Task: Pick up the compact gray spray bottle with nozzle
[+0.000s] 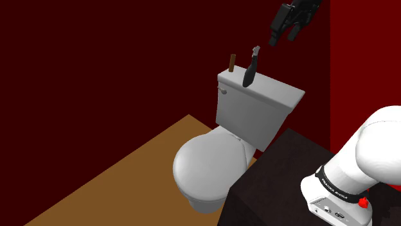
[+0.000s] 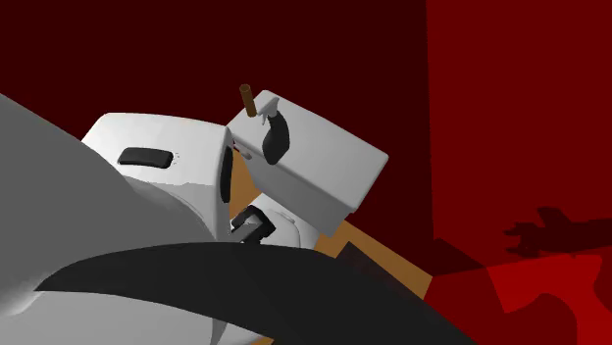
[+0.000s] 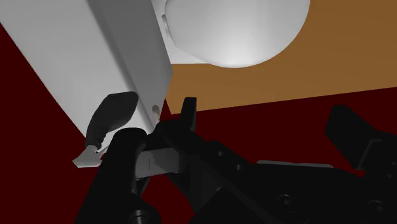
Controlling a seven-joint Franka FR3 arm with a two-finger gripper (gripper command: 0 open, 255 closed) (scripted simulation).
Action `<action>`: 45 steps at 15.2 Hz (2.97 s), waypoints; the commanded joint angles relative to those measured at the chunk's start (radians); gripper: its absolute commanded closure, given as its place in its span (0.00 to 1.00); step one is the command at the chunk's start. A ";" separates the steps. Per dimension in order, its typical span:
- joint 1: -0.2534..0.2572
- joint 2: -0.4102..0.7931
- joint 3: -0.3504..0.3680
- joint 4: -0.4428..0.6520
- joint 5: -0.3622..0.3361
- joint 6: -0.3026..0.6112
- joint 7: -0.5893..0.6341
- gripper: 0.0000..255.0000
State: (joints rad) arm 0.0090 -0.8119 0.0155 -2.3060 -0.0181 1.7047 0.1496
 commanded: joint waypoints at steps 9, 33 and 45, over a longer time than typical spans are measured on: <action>-0.126 0.186 0.094 -0.066 -0.068 0.287 0.275 0.00; -0.475 0.927 0.186 0.257 -0.636 0.597 1.308 0.00; -0.480 1.087 0.126 0.322 -0.758 0.642 1.513 0.00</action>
State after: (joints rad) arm -0.4710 0.2656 0.1443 -1.9846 -0.7687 2.3387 1.6552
